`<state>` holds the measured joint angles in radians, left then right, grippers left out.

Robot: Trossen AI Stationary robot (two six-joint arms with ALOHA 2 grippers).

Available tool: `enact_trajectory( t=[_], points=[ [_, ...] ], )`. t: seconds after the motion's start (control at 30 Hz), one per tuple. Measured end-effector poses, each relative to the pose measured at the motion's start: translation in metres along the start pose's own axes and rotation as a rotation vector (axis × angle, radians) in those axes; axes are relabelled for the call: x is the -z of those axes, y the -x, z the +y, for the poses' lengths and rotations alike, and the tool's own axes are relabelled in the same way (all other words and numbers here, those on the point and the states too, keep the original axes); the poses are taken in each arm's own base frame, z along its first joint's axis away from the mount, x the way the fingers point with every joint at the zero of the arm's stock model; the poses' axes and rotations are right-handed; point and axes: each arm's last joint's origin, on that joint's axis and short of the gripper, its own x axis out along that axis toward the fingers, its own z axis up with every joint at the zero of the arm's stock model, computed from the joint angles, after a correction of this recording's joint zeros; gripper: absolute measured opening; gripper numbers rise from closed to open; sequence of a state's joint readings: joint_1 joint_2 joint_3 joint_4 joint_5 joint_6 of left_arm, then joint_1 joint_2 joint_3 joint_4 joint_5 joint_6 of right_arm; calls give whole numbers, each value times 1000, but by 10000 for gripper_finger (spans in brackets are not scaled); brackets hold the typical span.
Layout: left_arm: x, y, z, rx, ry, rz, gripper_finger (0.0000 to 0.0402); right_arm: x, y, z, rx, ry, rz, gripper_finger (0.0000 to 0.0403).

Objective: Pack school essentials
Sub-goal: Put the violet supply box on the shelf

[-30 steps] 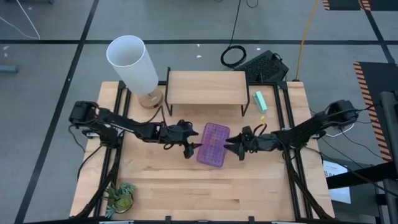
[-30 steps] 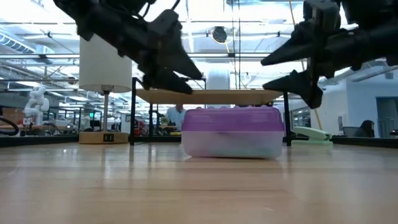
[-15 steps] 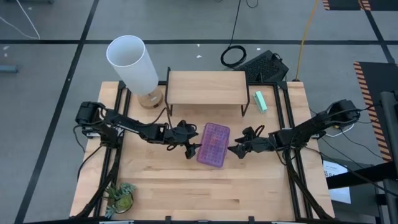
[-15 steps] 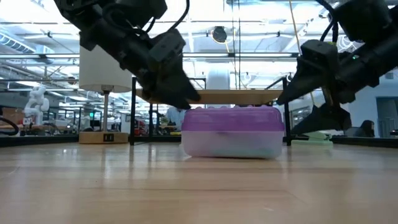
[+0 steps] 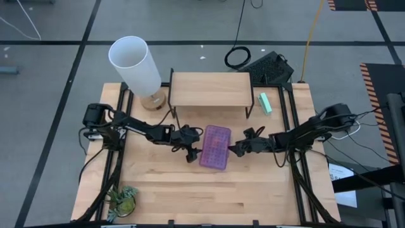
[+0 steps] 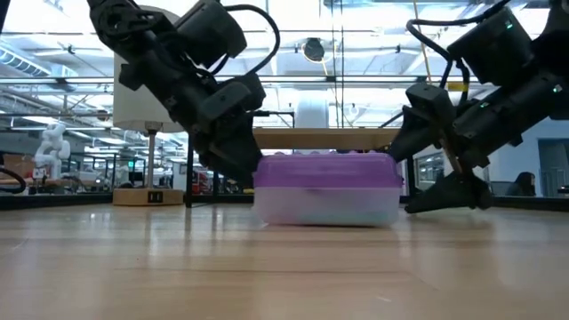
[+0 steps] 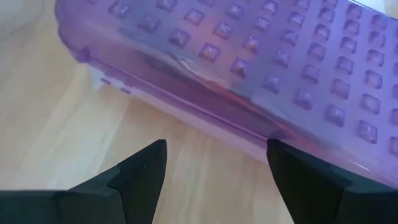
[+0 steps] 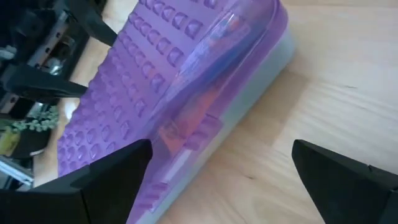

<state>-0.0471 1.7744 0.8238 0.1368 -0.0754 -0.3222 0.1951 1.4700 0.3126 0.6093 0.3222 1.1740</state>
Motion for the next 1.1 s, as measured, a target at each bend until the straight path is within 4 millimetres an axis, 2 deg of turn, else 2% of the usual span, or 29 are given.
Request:
enact_trajectory(
  t=[0.27,0.37,0.47,0.67,0.87,1.1],
  points=[
    [-2,-2,-9,41,-26,-52,282,1,0,1,-118,-63,7,398],
    [5,-4,-8,17,-32,-13,282,0,7,0,-204,-49,-20,398],
    [0,-4,-10,28,-28,-48,282,-2,12,1,-270,-60,-52,398],
    [3,-10,-9,29,-23,-48,282,3,9,-14,-125,-77,-17,398],
    [4,-14,-9,35,-20,-57,282,3,8,-13,-145,-52,-24,398],
    [-4,-15,-12,68,-12,-151,282,-5,5,-18,-101,-39,-51,398]
  ],
)
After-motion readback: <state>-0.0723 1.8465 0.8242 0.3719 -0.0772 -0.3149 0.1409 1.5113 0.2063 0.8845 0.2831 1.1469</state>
